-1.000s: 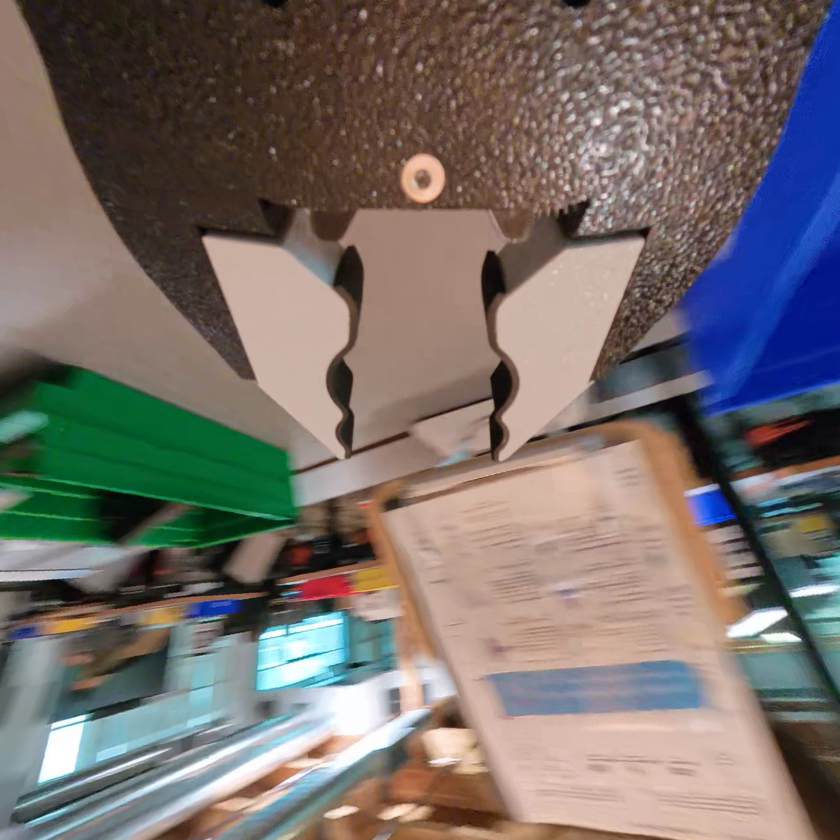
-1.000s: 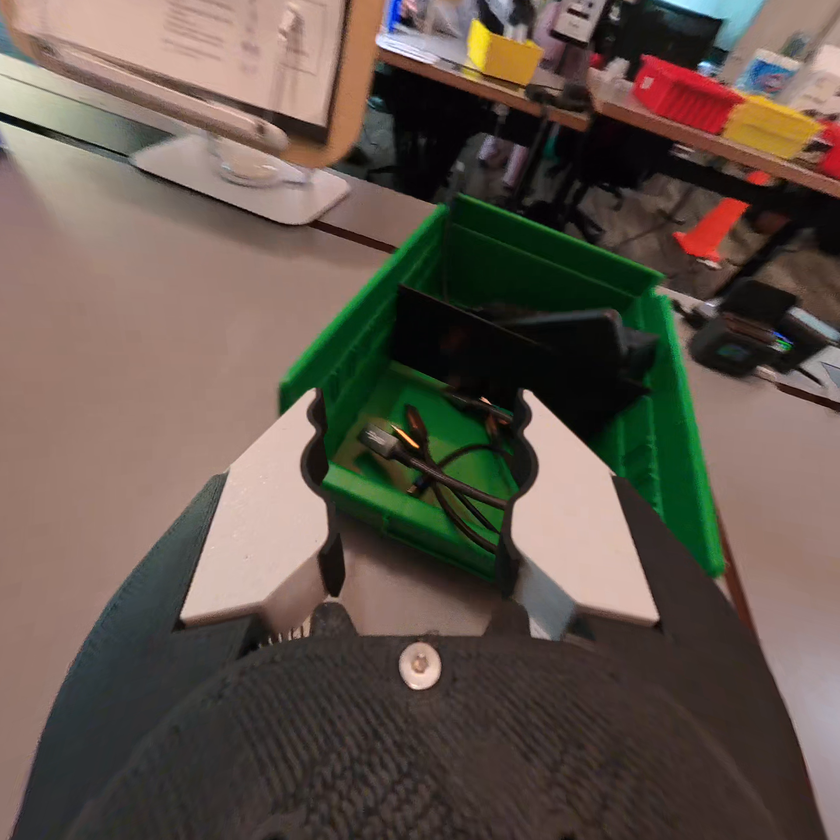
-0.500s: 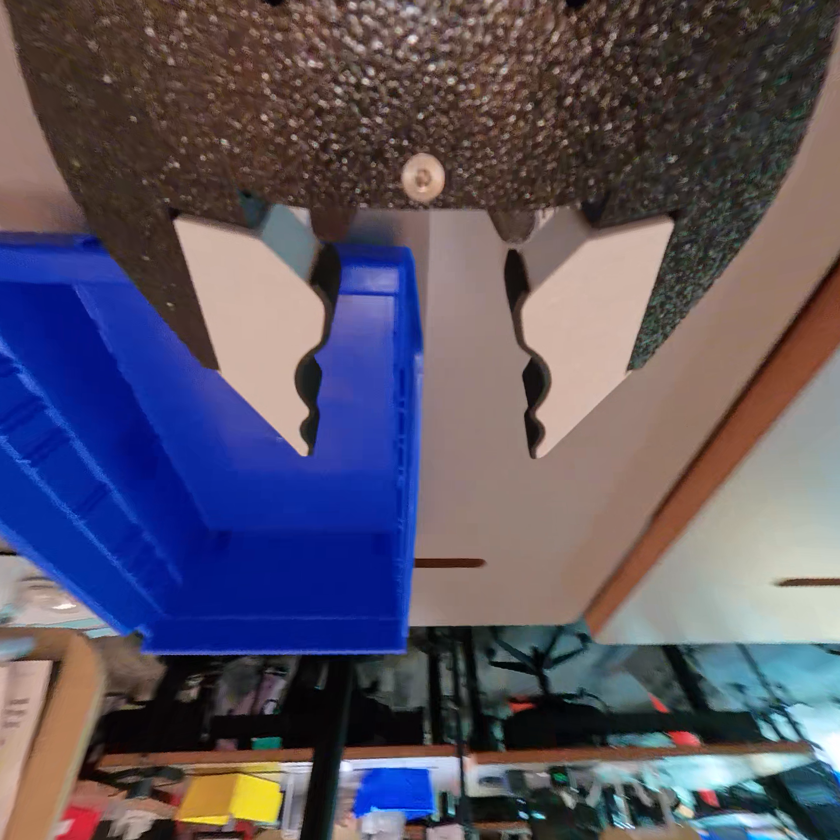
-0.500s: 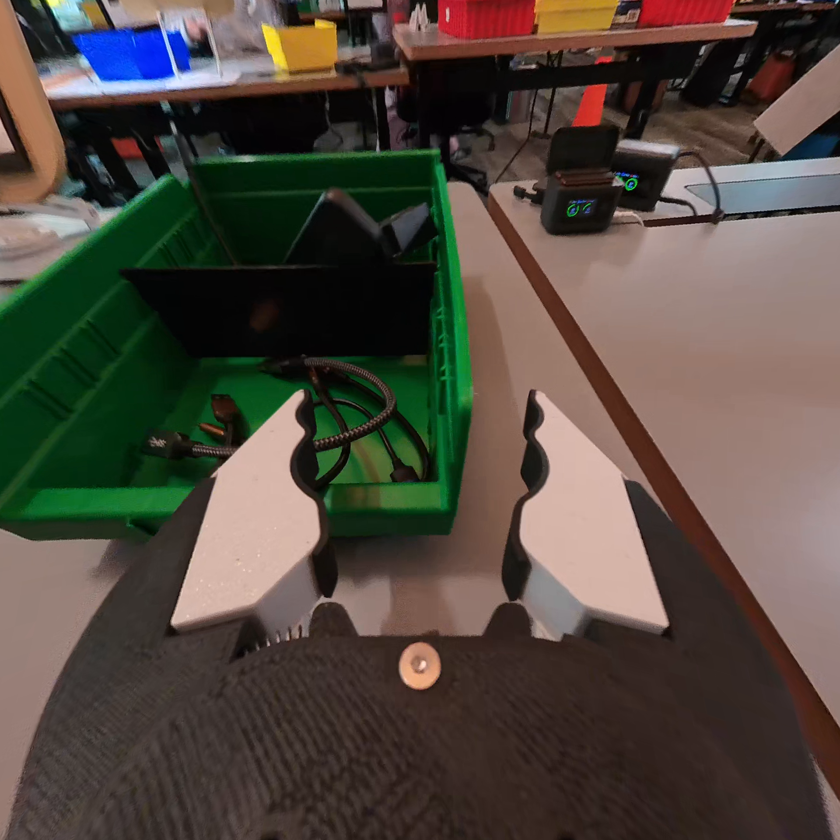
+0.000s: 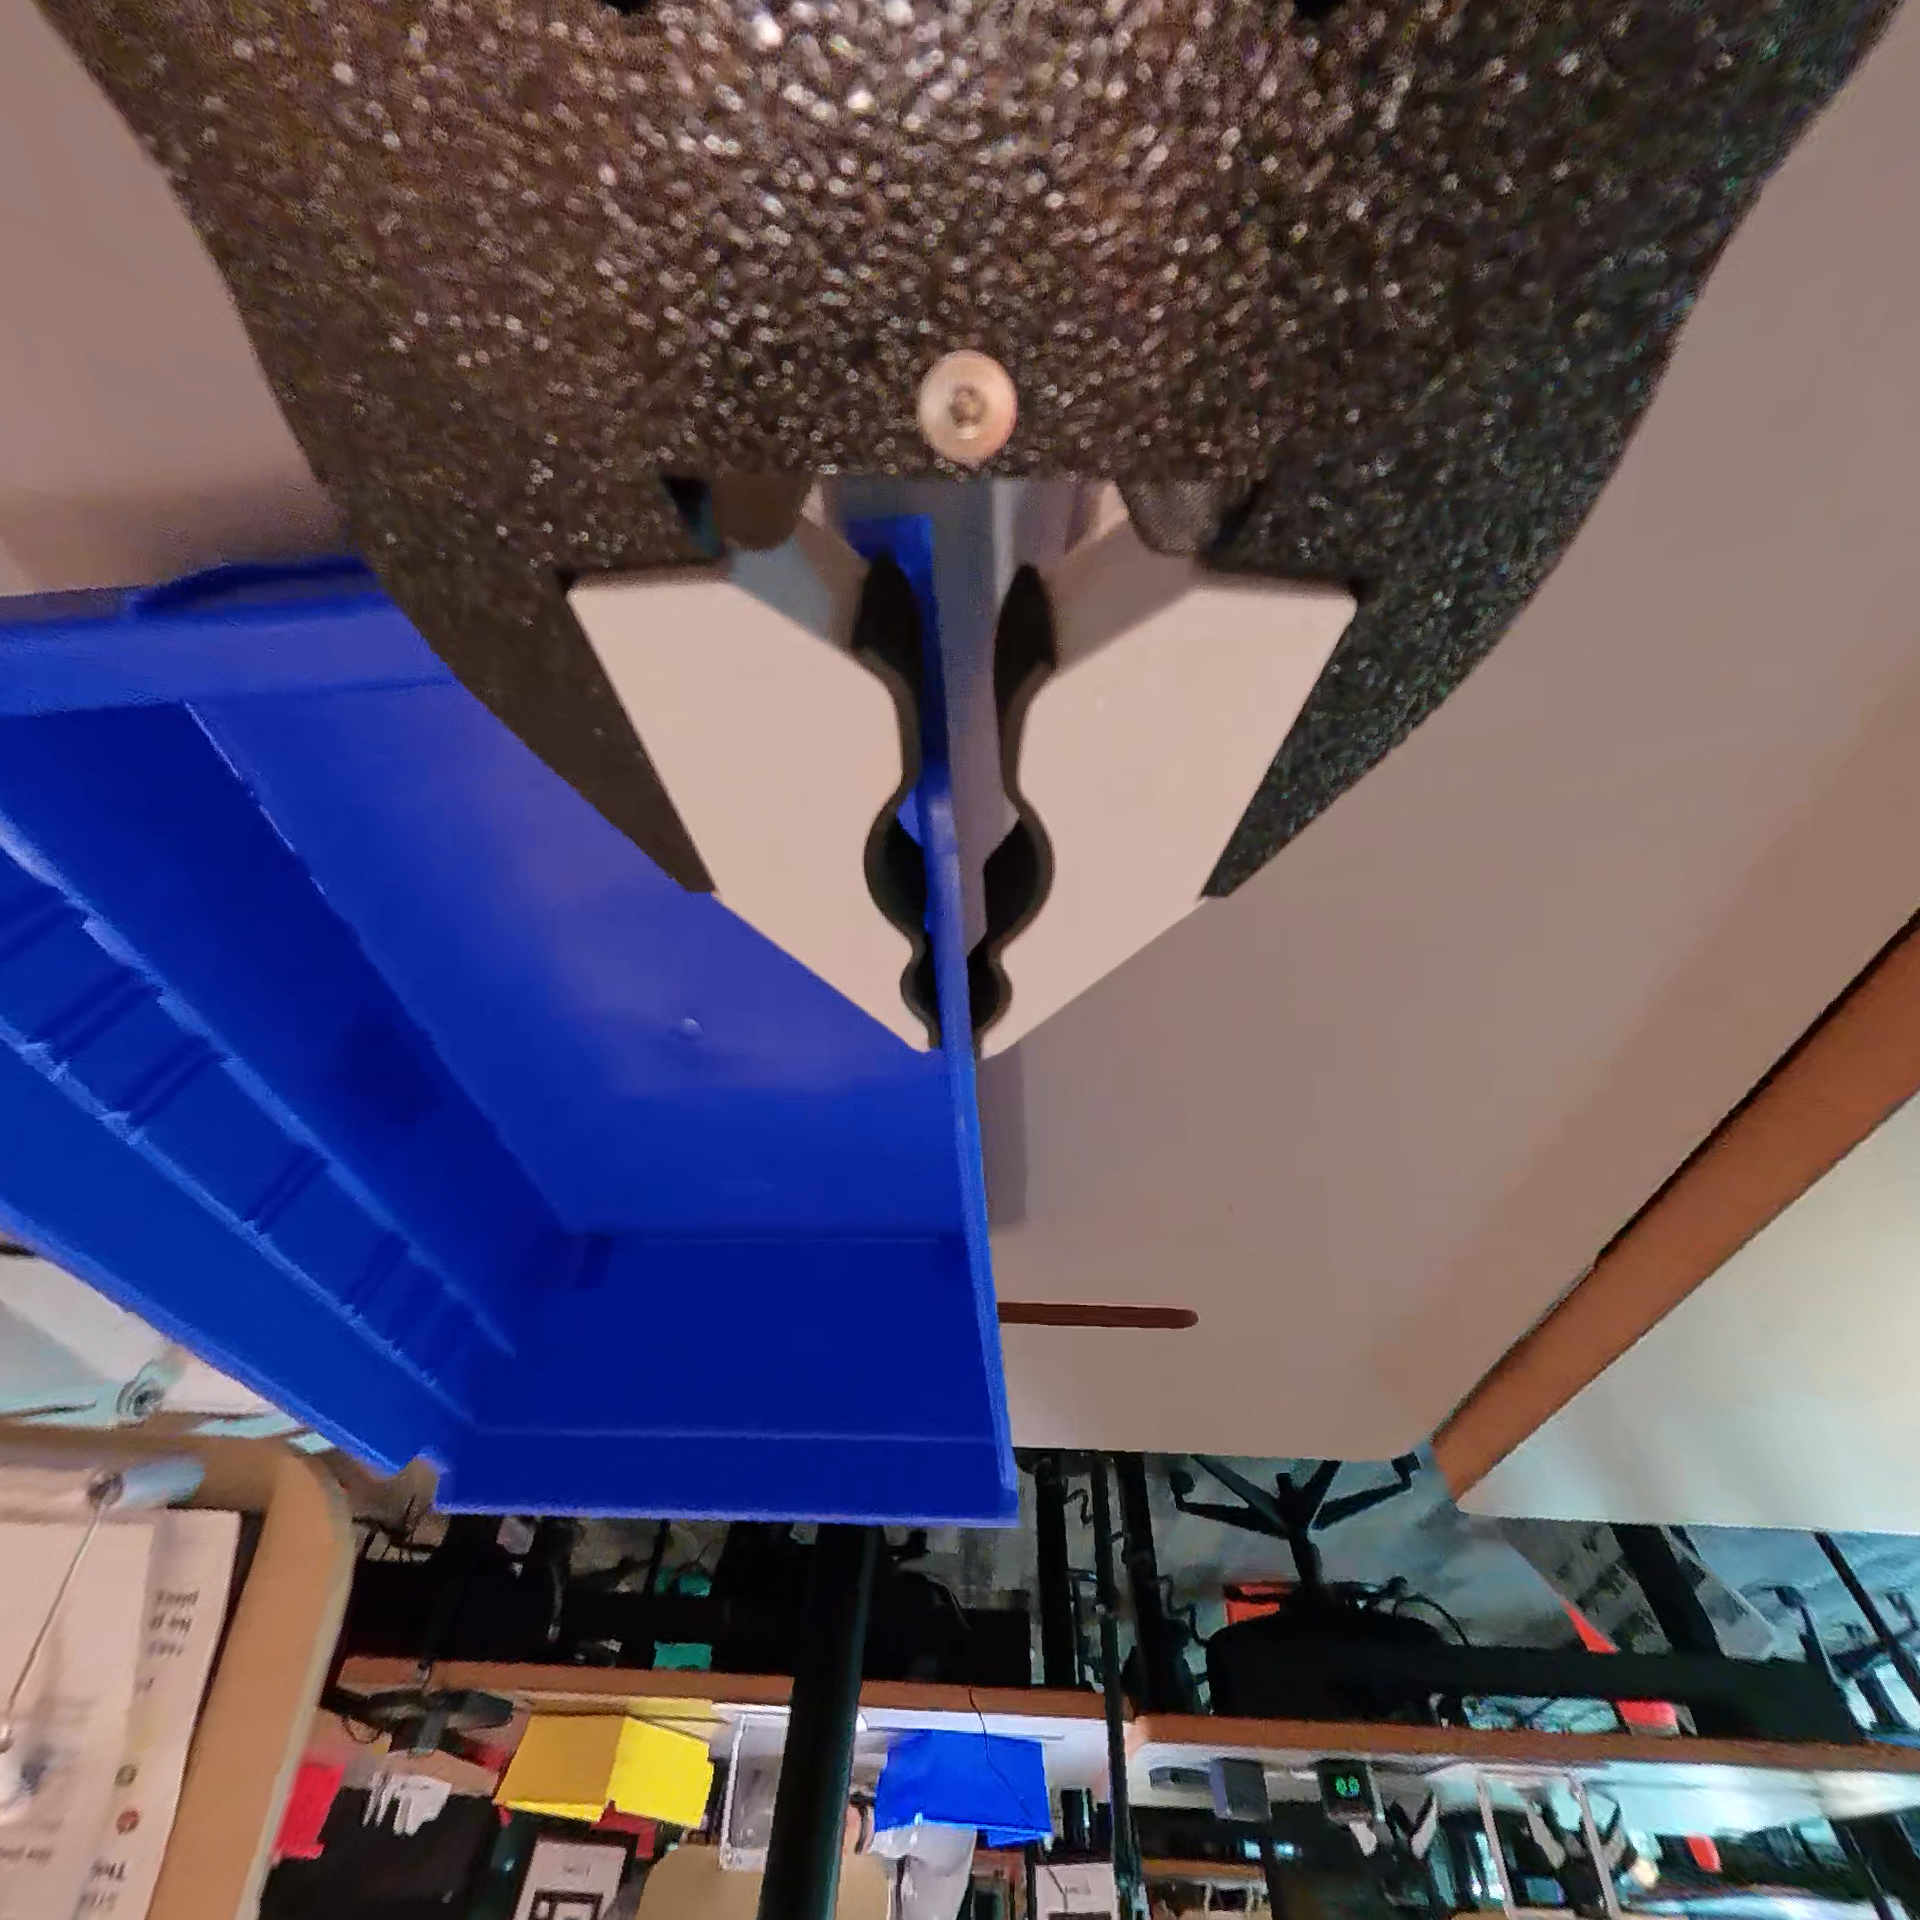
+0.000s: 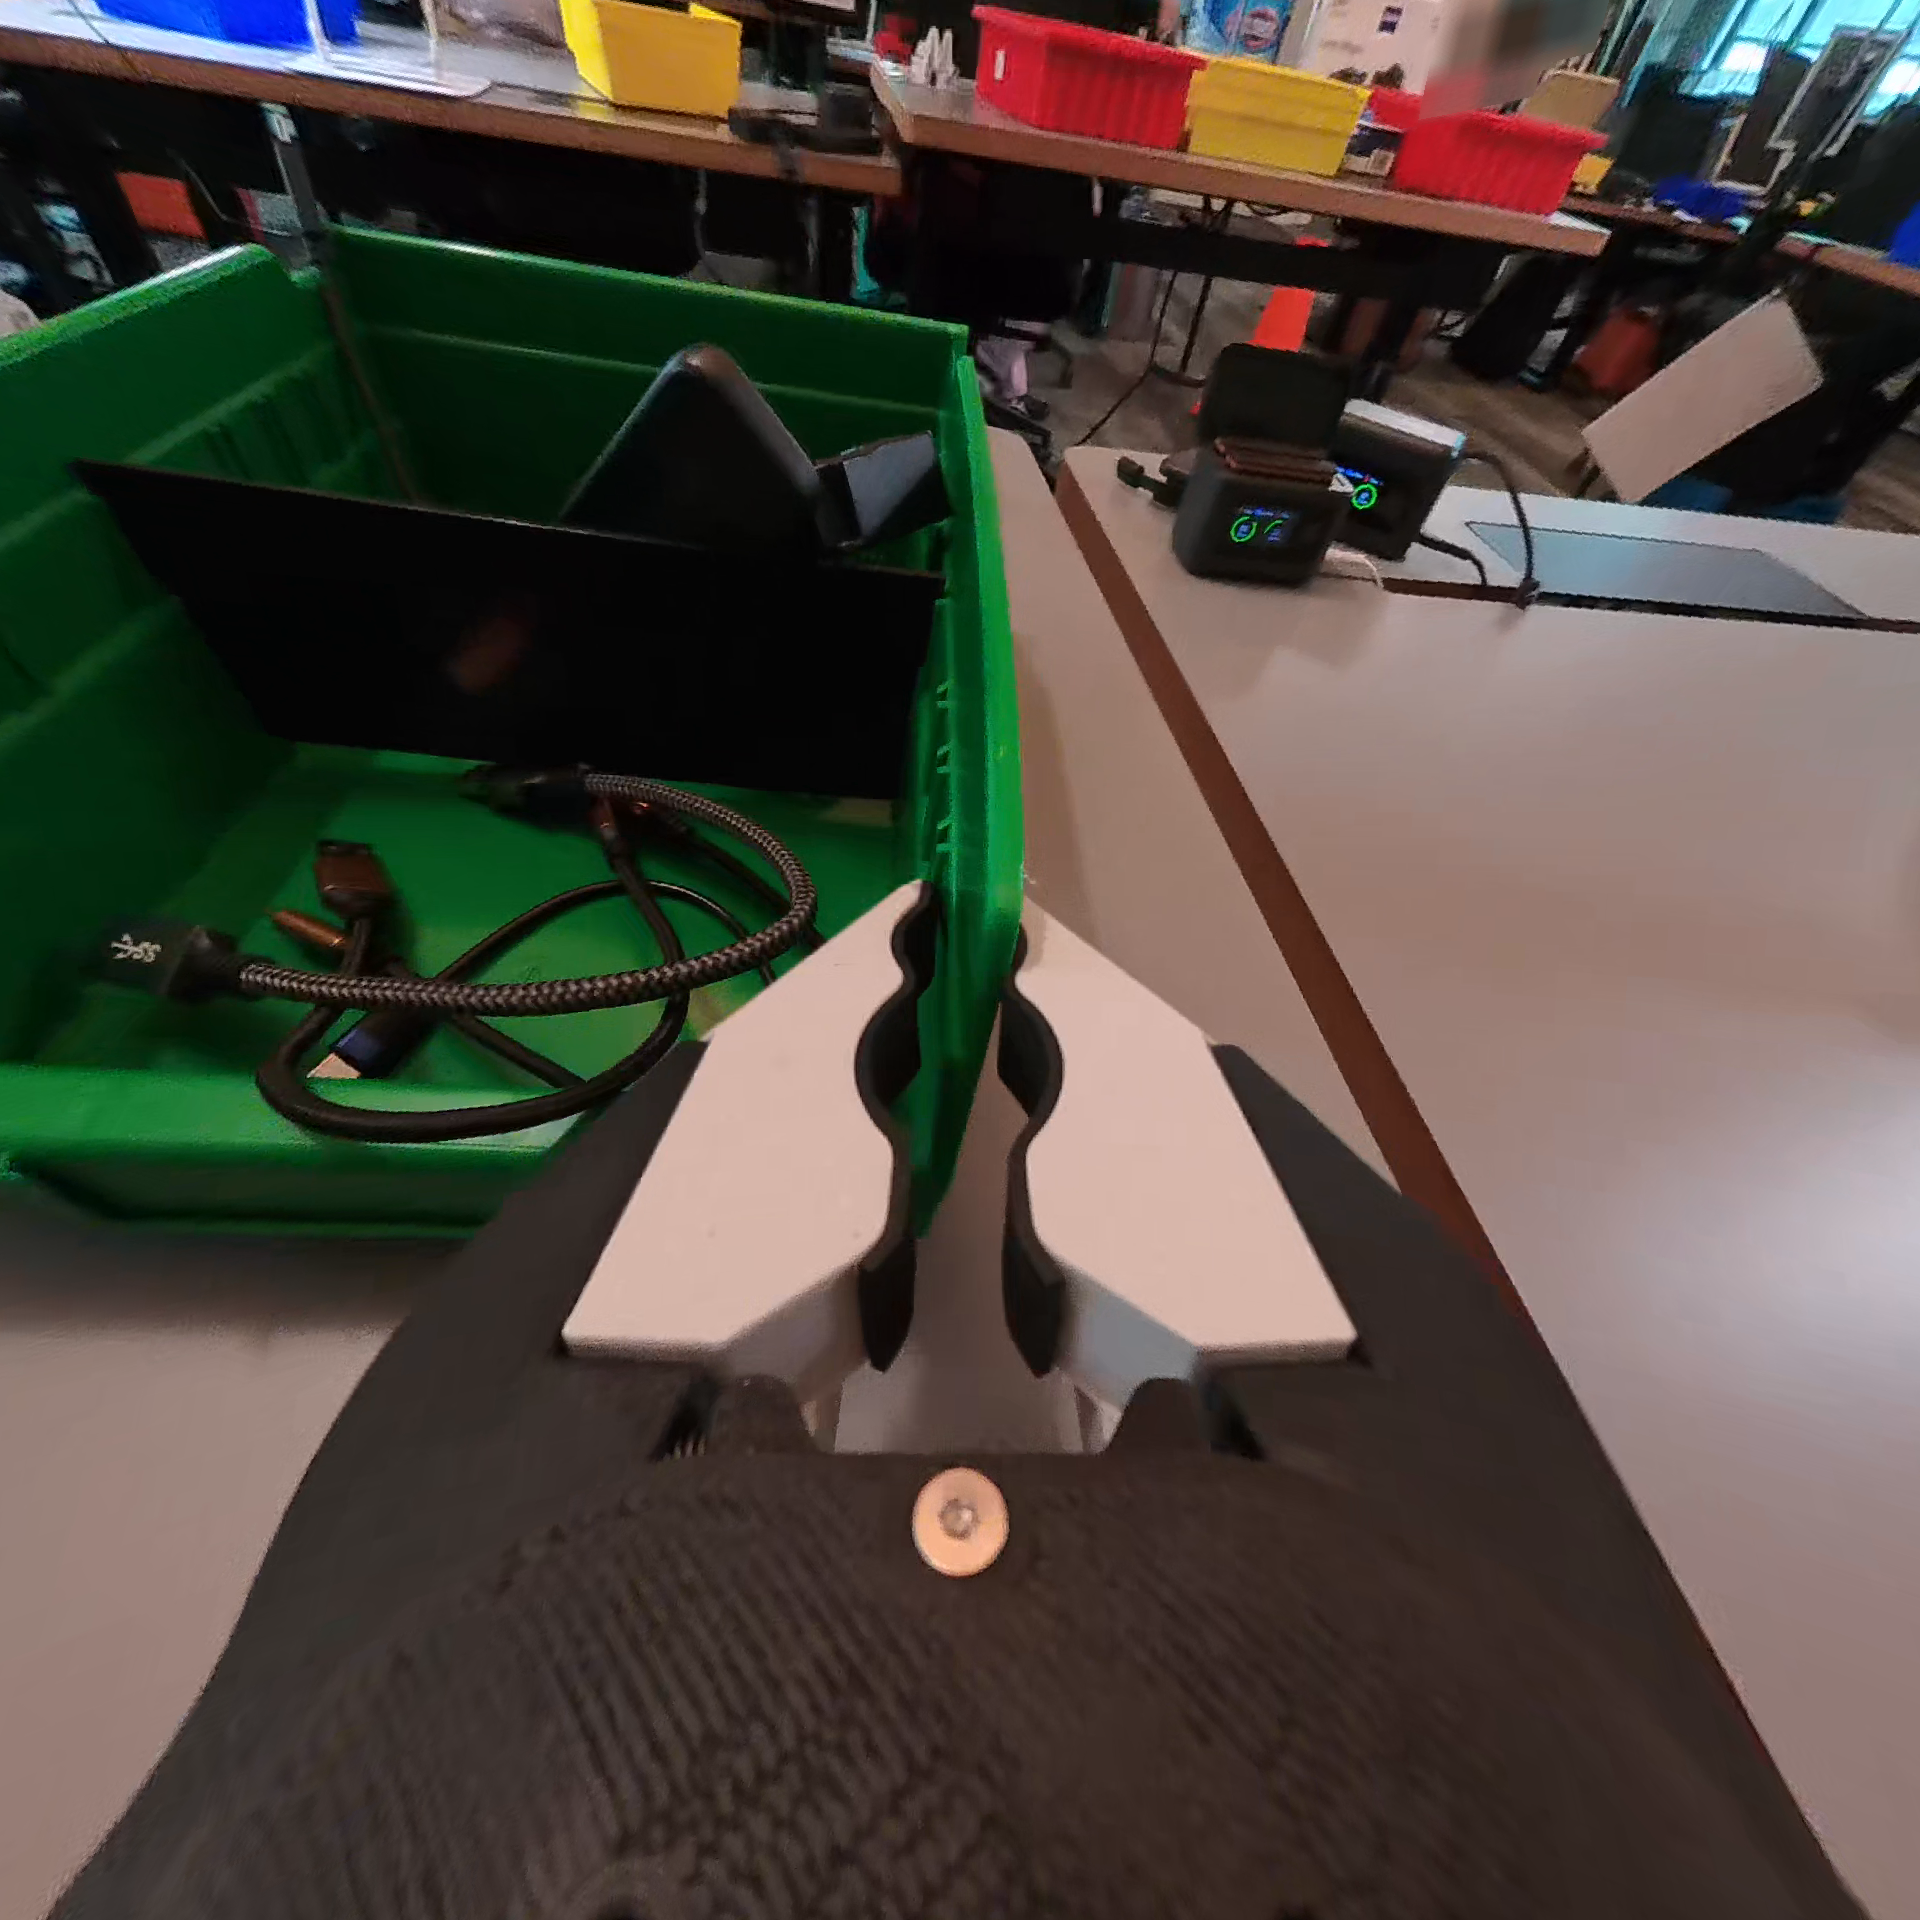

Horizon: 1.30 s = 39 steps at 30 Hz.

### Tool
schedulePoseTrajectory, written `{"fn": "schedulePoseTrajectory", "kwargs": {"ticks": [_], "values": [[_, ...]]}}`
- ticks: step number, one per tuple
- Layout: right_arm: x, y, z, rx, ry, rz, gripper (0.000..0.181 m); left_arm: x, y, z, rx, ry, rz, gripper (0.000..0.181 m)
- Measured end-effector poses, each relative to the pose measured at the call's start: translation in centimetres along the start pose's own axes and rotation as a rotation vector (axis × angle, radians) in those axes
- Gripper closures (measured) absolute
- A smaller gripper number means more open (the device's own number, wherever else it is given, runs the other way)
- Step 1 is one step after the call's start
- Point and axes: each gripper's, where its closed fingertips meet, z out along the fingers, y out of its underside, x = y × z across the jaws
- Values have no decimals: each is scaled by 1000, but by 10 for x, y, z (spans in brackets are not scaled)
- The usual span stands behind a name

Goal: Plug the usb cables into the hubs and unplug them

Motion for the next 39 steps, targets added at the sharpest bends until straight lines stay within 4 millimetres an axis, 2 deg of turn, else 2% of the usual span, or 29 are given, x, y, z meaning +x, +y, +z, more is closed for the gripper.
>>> {"fn": "schedulePoseTrajectory", "kwargs": {"ticks": [4, 7, 12, 17, 20, 22, 25, 27, 30, 33, 36, 39], "values": [[-11, 0, -4, -5, -89, 162, 180, 18, 5, -16, 22, 63, -8, 180], [-27, 1, -11, -11, -123, 29, 177, 40, 9, -30, 19, 133, 8, 180], [-61, 1, -25, -56, -155, -58, 174, 74, 15, -50, 72, 172, 4, 180], [-94, 2, -39, -76, -157, -107, 172, 103, 20, -64, 111, 223, -74, 180], [-115, 2, -51, -68, -167, -94, 172, 116, 15, -74, 144, 275, -174, 180], [-131, 3, -61, -66, -174, -103, 172, 123, 7, -83, 171, 286, -169, 180], [-156, 4, -74, -61, -205, -103, 172, 129, -16, -97, 221, 270, -125, 180], [-175, 4, -83, -52, -227, -107, 172, 130, -38, -110, 270, 258, -103, 180], [-205, 4, -97, -48, -267, -135, 172, 127, -78, -134, 349, 243, -90, 180], [-239, 3, -110, -36, -306, -155, 172, 132, -124, -164, 463, 253, -96, 180], [-278, 1, -122, -19, -343, -154, 173, 151, -168, -186, 546, 286, -118, 180], [-323, -3, -132, -3, -390, -157, 173, 187, -205, -188, 581, 336, -129, 180]]}}
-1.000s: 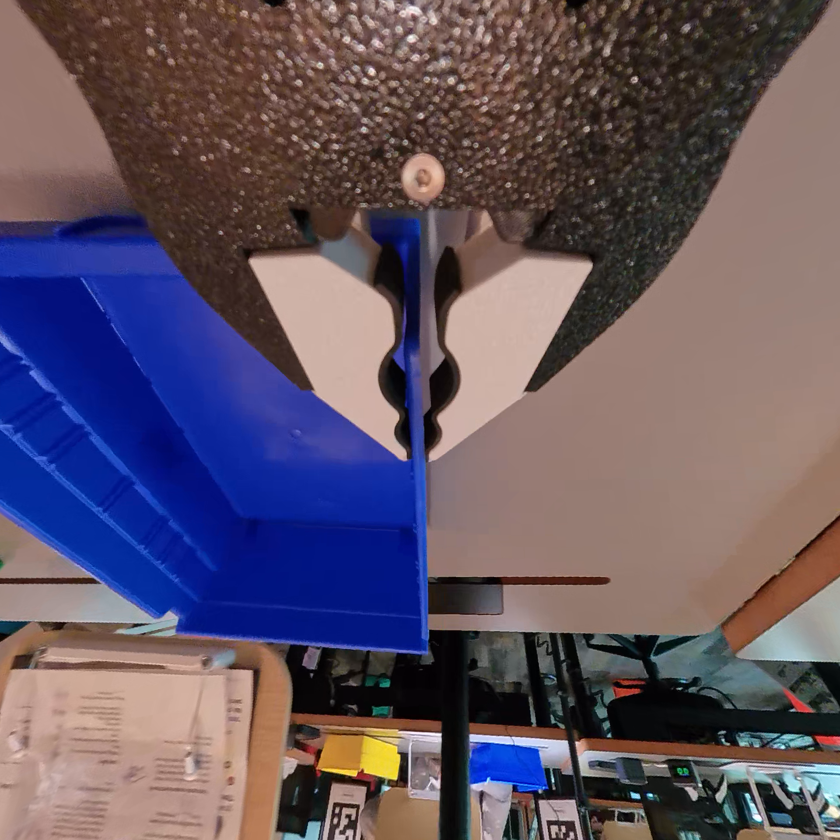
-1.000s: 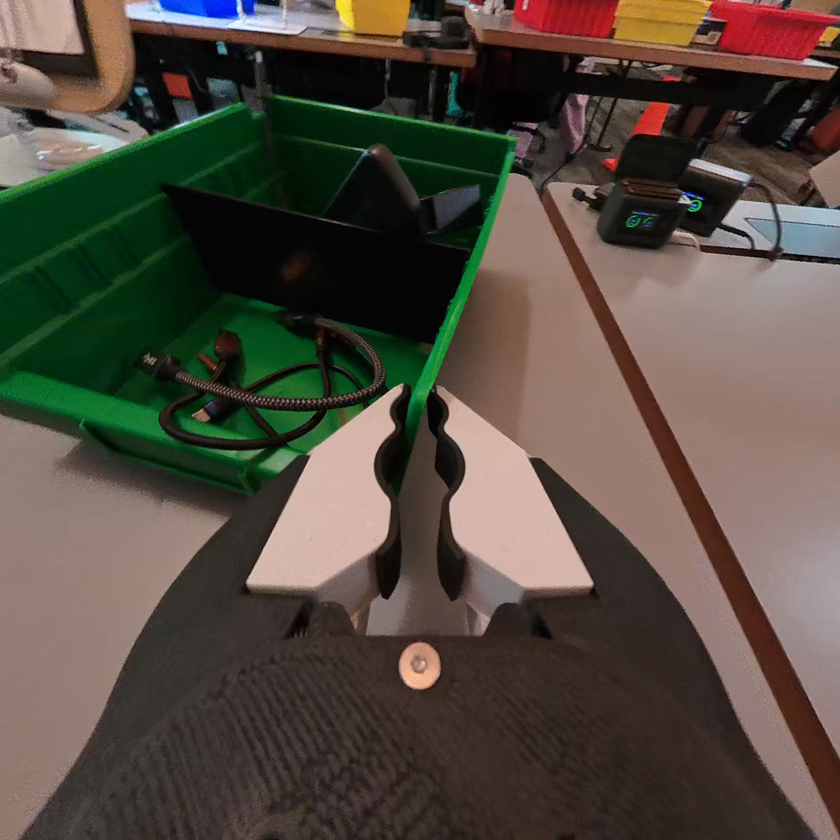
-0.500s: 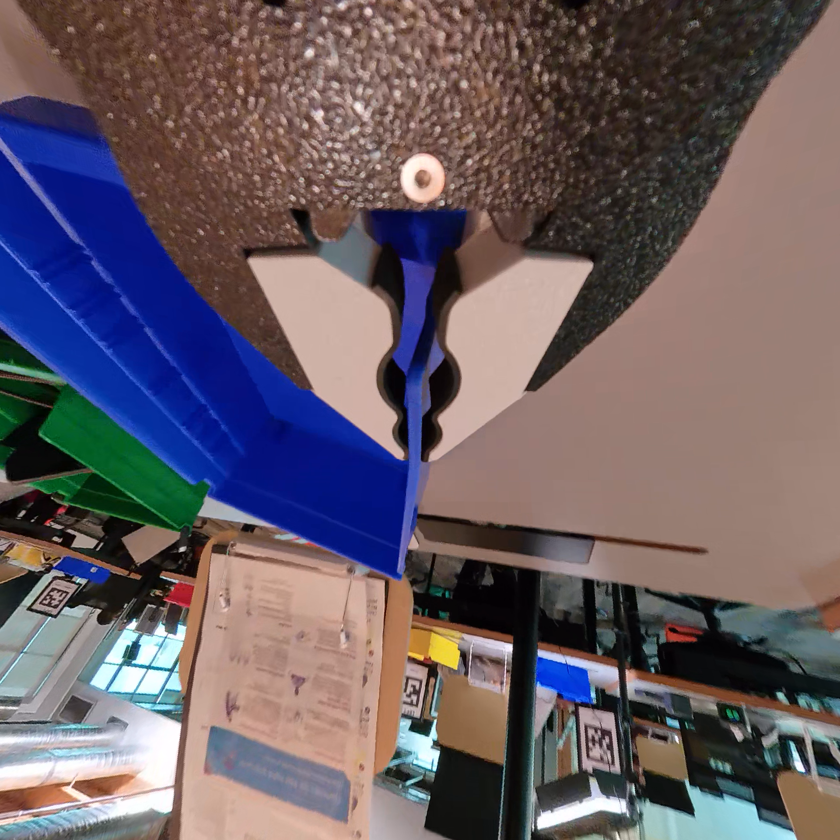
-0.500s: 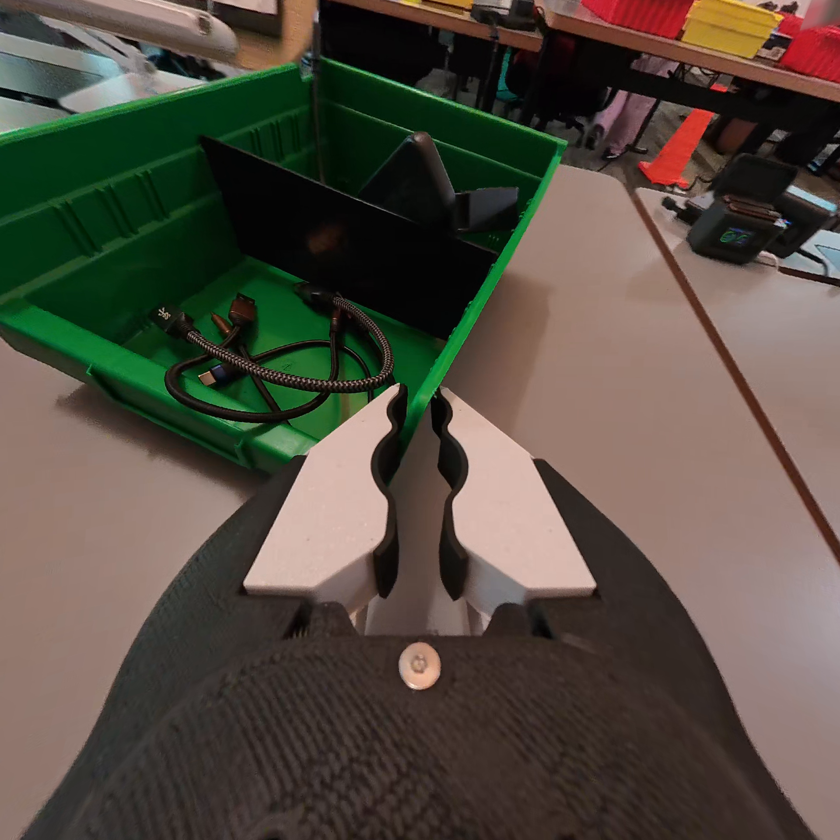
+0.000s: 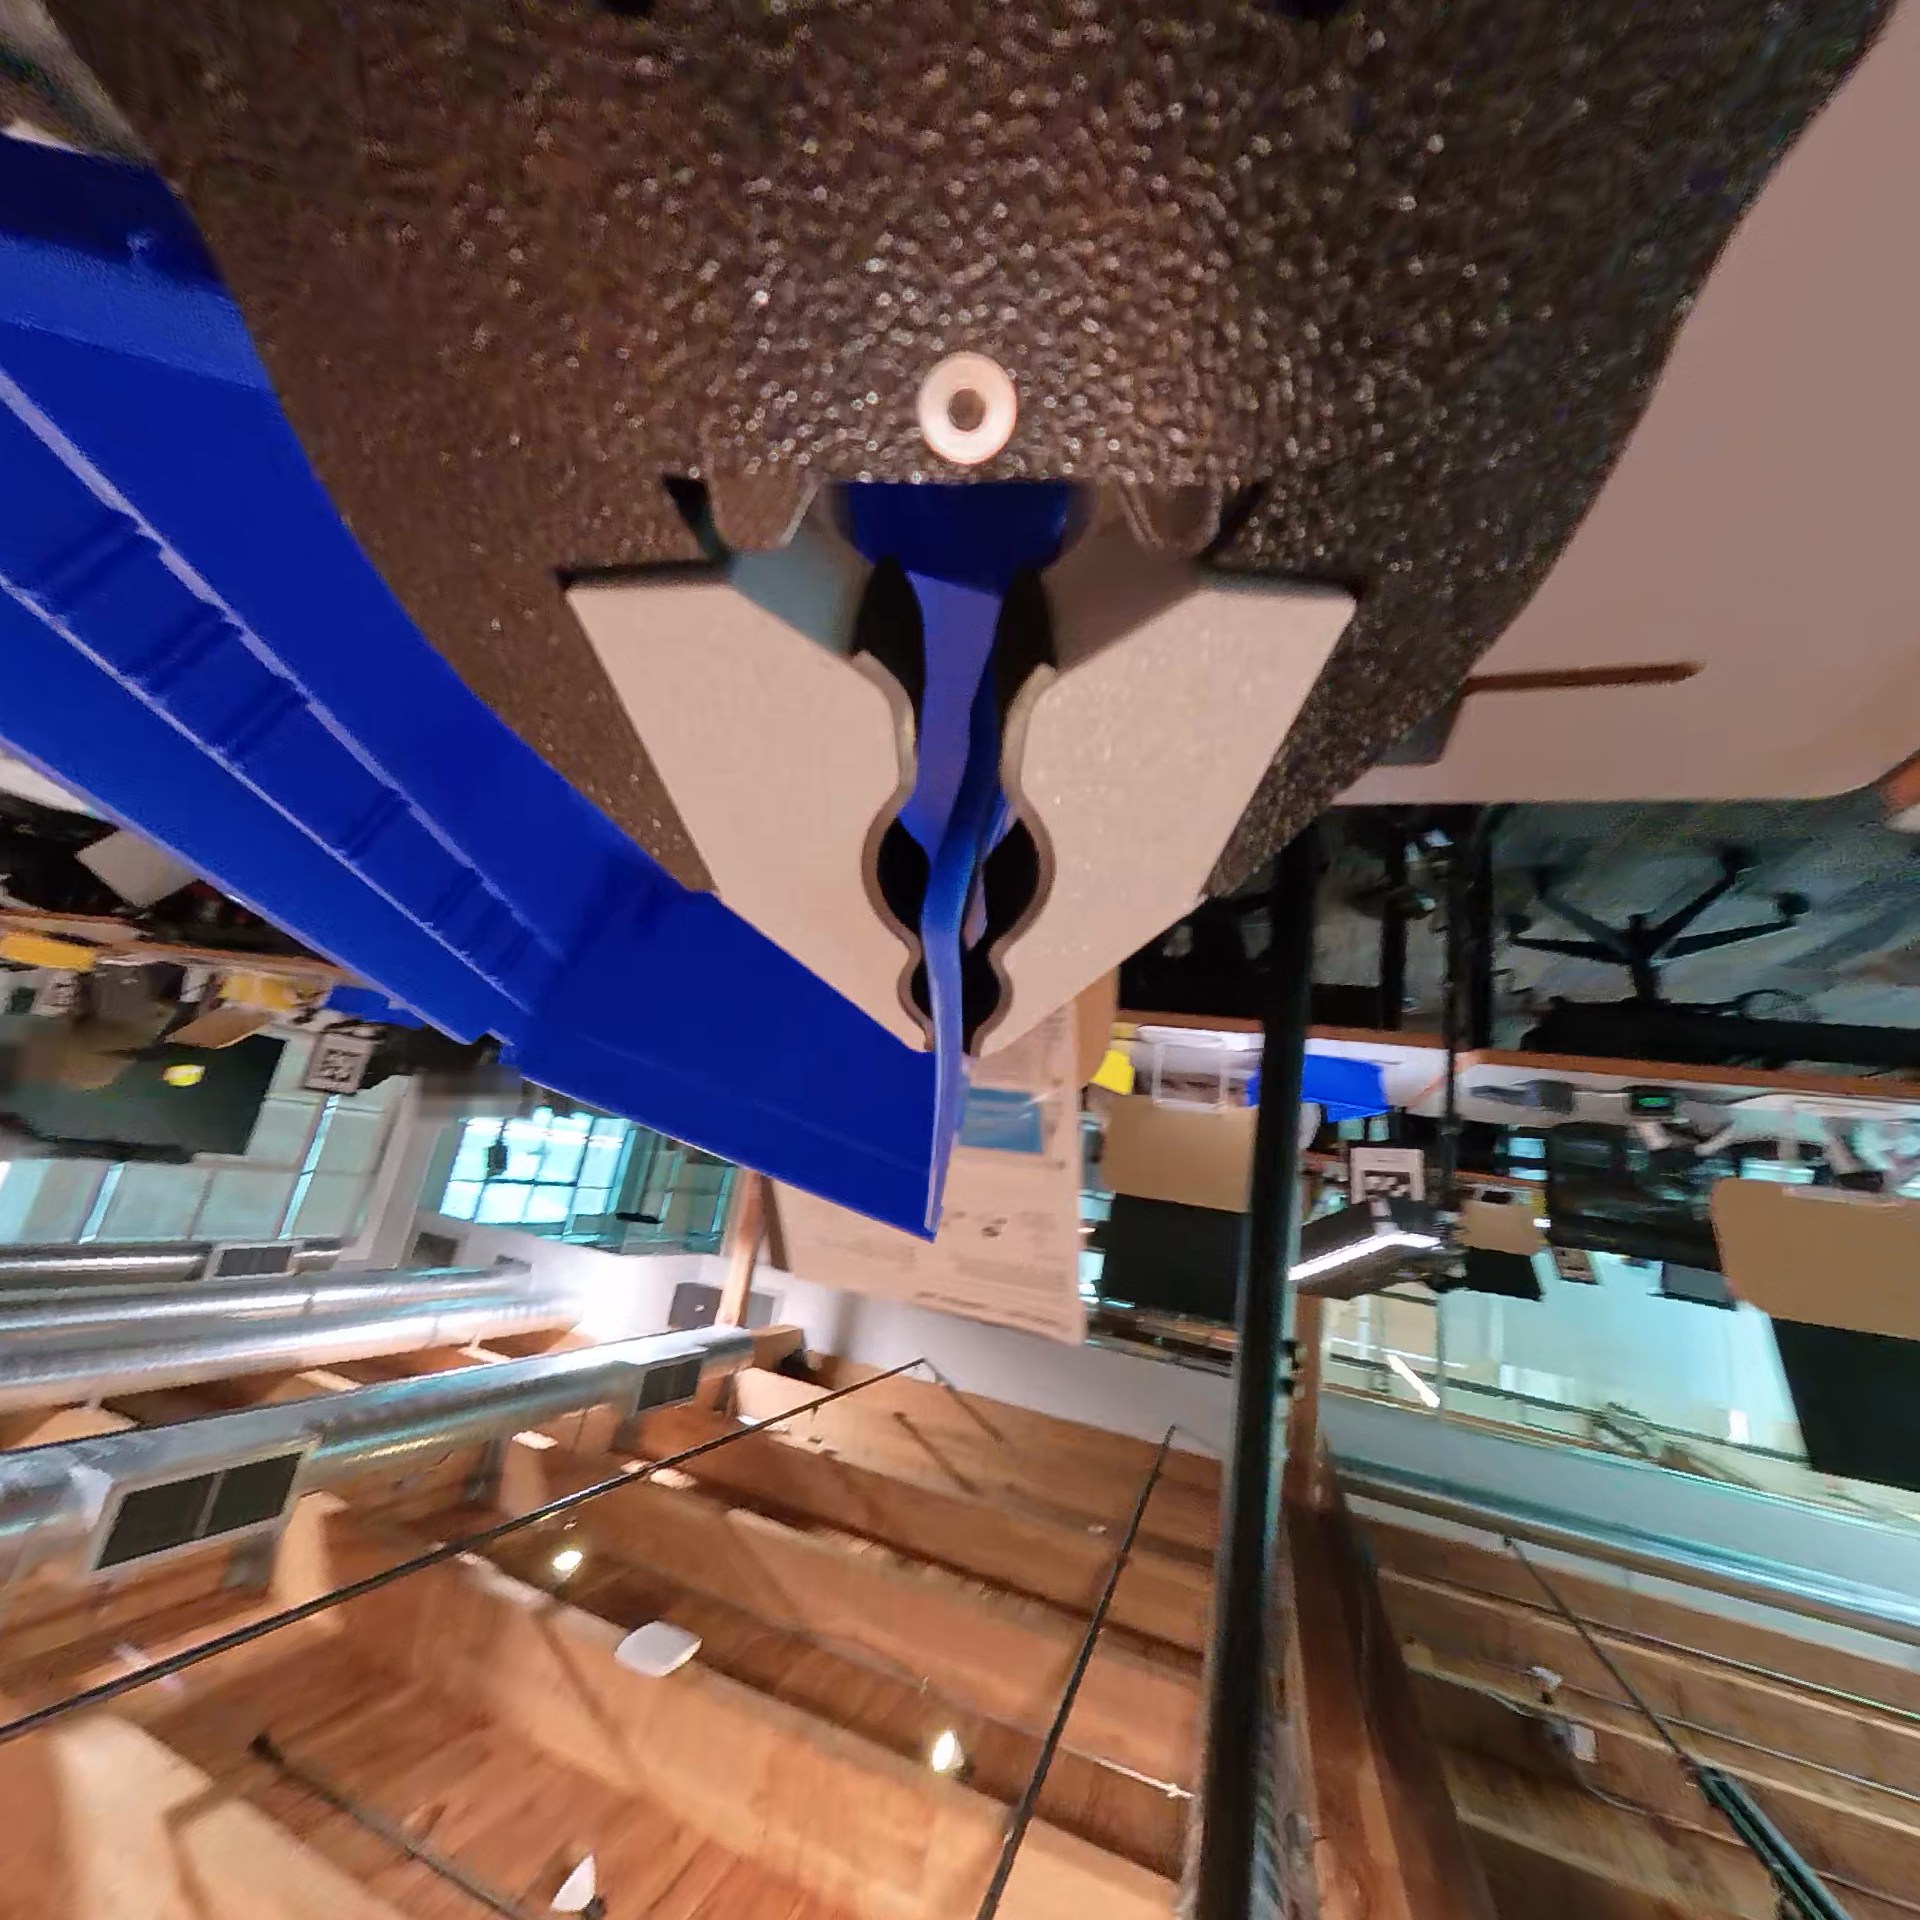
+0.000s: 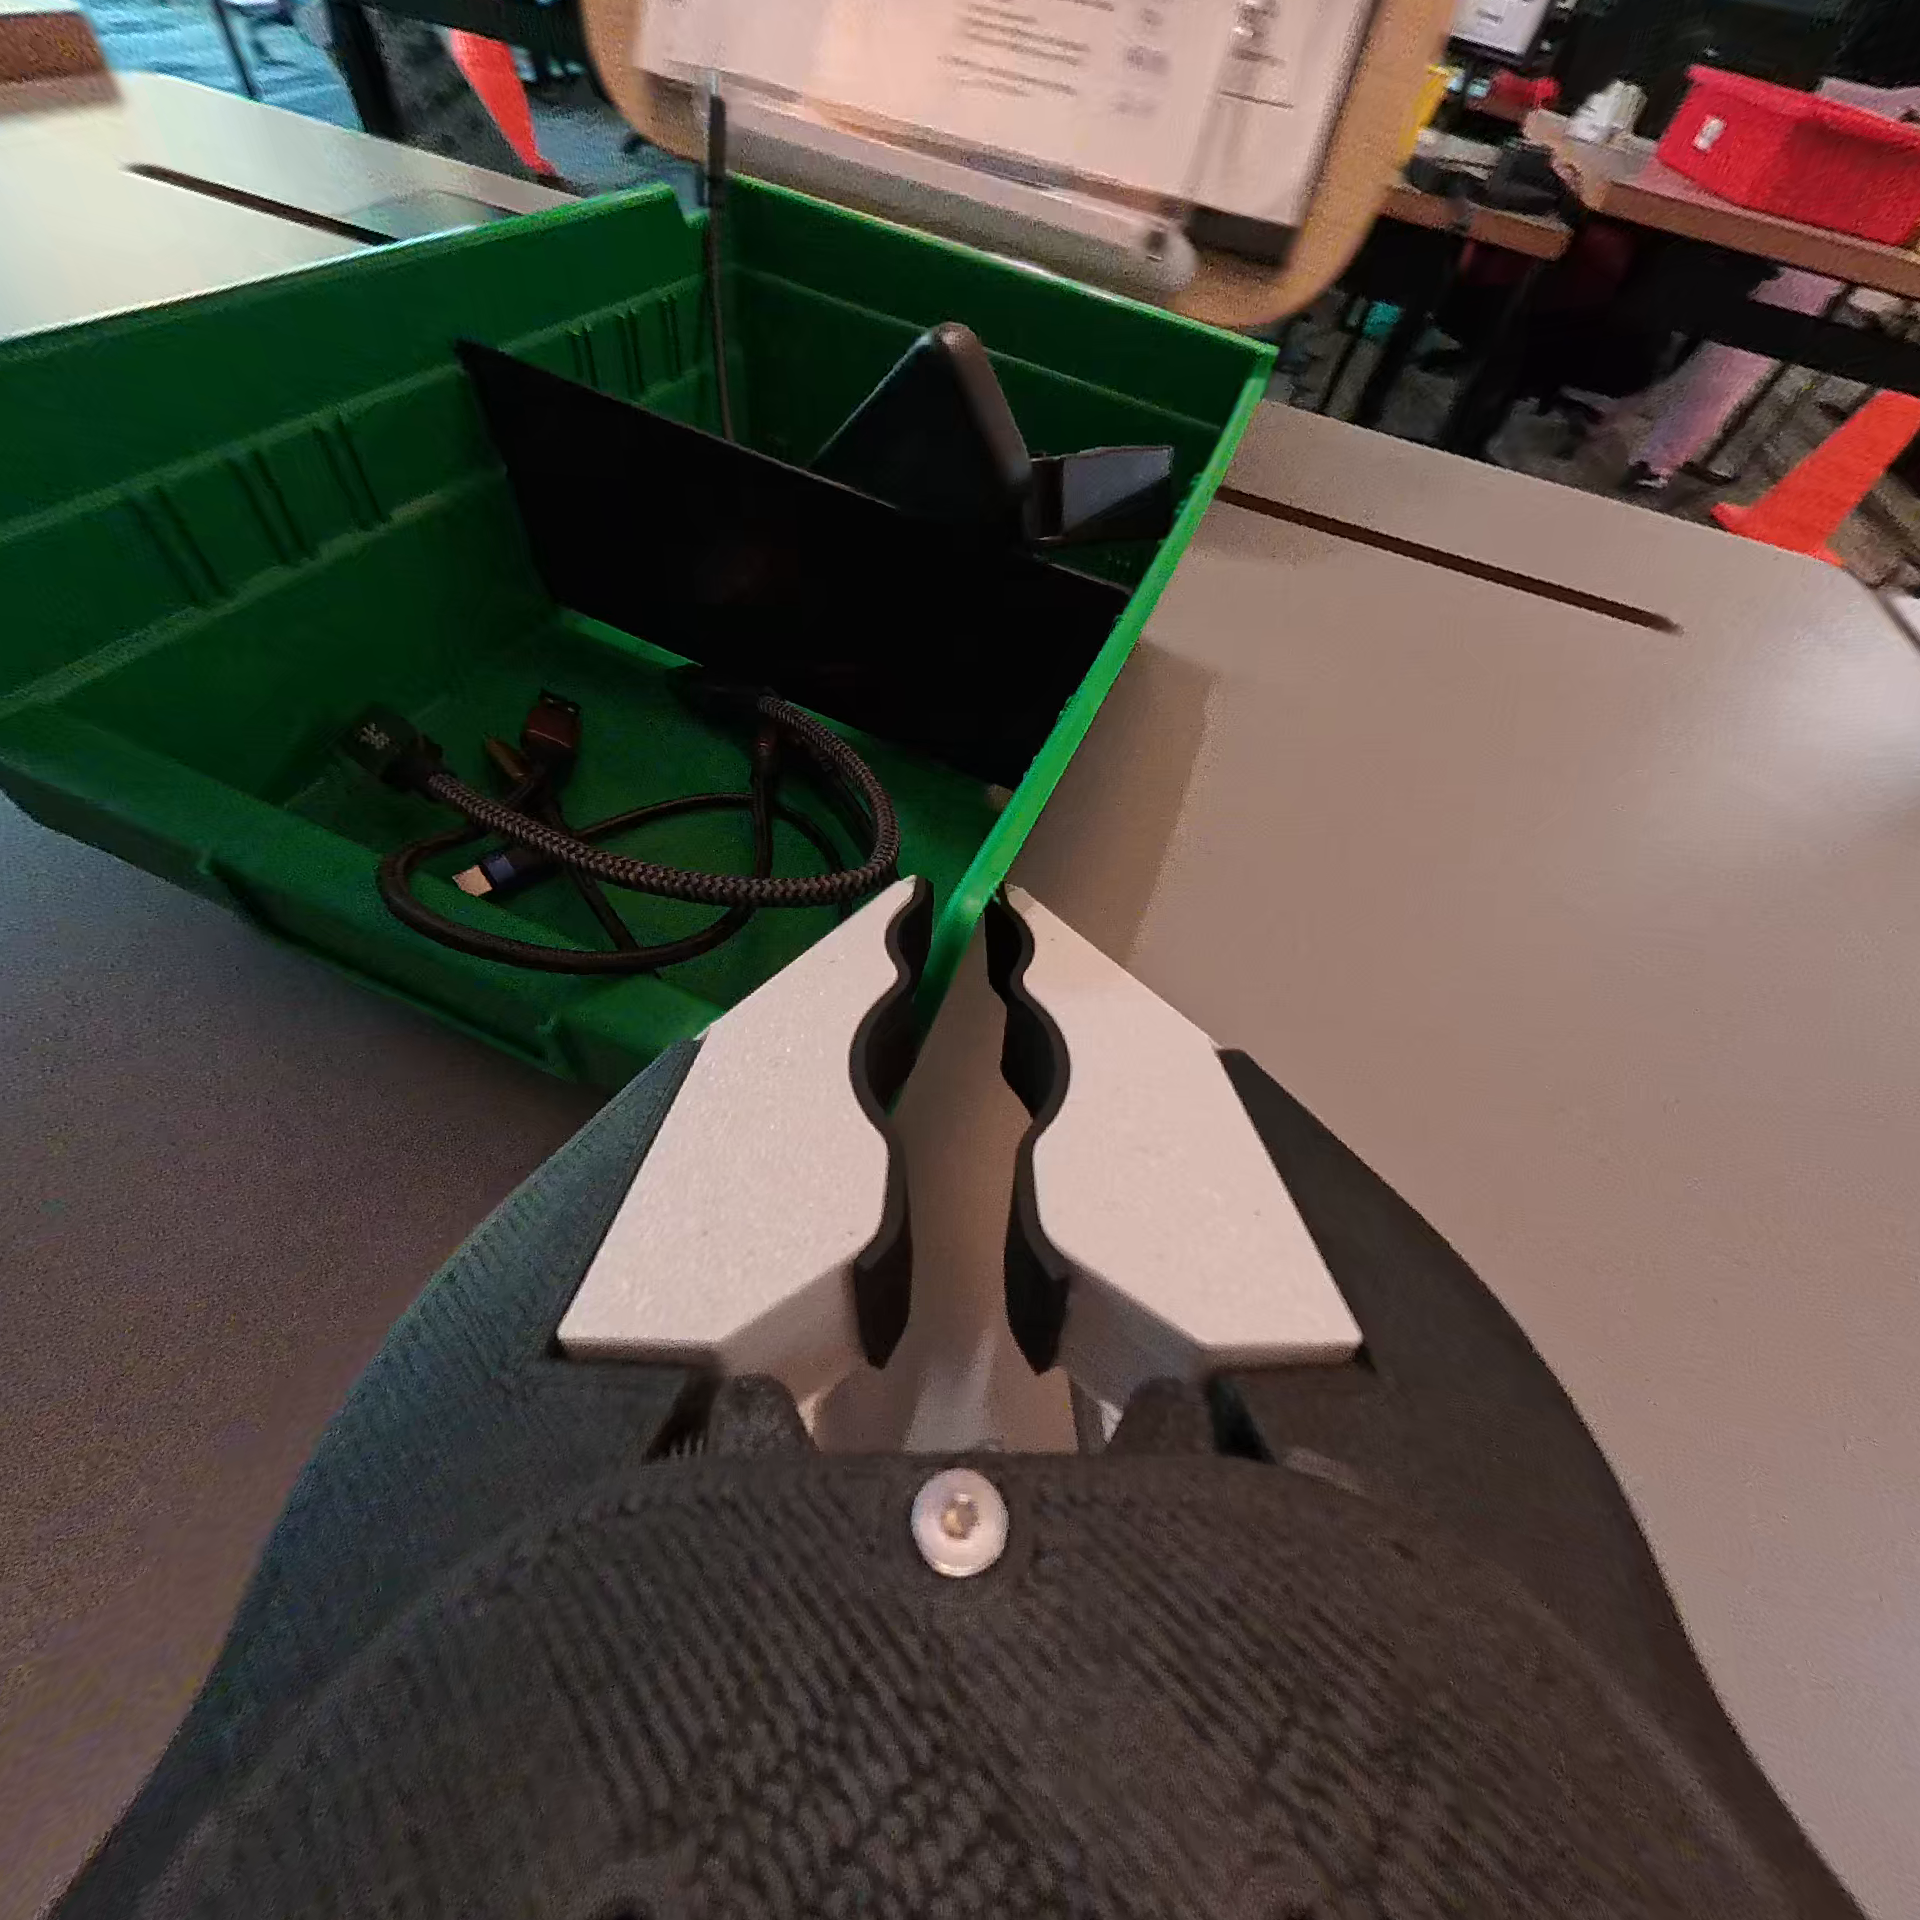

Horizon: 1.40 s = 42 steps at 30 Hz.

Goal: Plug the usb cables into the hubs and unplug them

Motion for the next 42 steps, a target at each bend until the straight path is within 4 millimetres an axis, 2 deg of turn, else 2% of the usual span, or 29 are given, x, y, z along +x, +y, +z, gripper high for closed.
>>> {"fn": "schedulePoseTrajectory", "kwargs": {"ticks": [4, 7, 12, 14, 15, 17, 18, 19, 20, 21, 22, 24, 25, 28, 31, 34, 38, 39, 42], "values": [[-63, -18, 21, 0, -70, -58, 172, 65, -6, 52, -11, 78, -27, 180], [-105, -34, 44, 13, -103, -73, 173, 121, 8, 90, -51, 139, -34, 180], [-162, -55, 75, 29, -157, -71, 173, 205, 57, 136, -164, 234, -83, 180], [-177, -59, 80, 20, -184, -94, 171, 227, 83, 149, -204, 248, -104, 180], [-178, -59, 79, 6, -197, -89, 169, 234, 96, 153, -219, 258, -125, 180], [-165, -56, 68, 31, -228, -43, 146, 237, 119, 158, -254, 265, -141, 180], [-155, -48, 62, 35, -242, -23, 133, 237, 128, 160, -267, 268, -155, 180], [-141, -31, 61, -21, -226, -13, 112, 238, 137, 162, -288, 270, -166, 180], [-125, -24, 57, -26, -205, 70, 92, 241, 143, 163, -316, 276, -191, 179], [-115, -16, 49, -52, -226, 129, 86, 245, 146, 163, -338, 286, -210, 178], [-101, -6, 42, -80, -208, 113, 107, 248, 149, 164, -349, 281, -185, 178], [-60, -1, 32, -55, -89, 62, 92, 252, 150, 168, -336, 290, -141, 179], [-46, 1, 25, -36, -74, 54, 93, 253, 153, 170, -337, 288, -144, 179], [1, 5, 13, -25, -32, 216, 89, 250, 170, 177, -343, 258, -218, 179], [45, 8, 2, 8, 31, 335, 80, 248, 198, 176, -325, 216, -222, 179], [86, 13, -14, 26, 127, 394, 69, 244, 232, 174, -332, 169, -145, 179], [126, 15, -33, 62, 252, 435, 64, 235, 282, 164, -389, 75, -89, 179], [133, 14, -35, 72, 277, 431, 64, 232, 292, 161, -394, 44, -64, 179], [149, 21, -37, 64, 336, 408, 66, 232, 312, 148, -386, 29, -146, 179]]}}
